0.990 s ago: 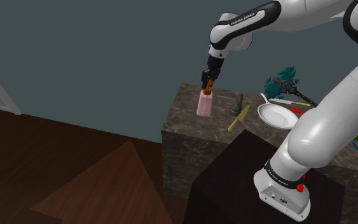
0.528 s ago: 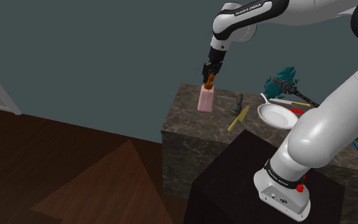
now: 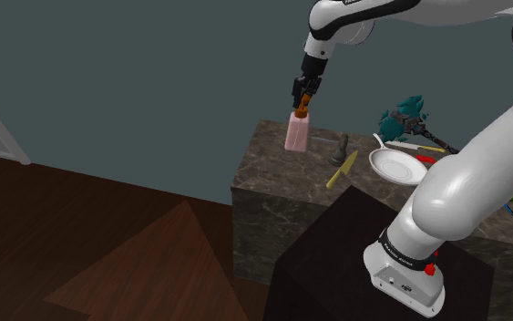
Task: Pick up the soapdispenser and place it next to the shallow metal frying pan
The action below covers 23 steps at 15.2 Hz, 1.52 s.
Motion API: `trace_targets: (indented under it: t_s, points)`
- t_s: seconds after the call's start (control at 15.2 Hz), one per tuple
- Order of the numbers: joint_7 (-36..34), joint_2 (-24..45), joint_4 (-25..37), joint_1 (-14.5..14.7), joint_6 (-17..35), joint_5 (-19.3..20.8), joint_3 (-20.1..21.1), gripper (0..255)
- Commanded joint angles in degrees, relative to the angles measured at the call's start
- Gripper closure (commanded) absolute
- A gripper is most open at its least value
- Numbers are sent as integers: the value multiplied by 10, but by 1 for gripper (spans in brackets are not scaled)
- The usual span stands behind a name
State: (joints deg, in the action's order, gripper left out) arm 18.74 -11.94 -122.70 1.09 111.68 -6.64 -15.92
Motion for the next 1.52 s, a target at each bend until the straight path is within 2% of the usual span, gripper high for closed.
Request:
trace_targets:
  t_s: [0.0,1.45]
  points:
    - [-4,-3,14,0,-16,1,1,255]
    - [-26,1,187,2,-184,4,3,255]
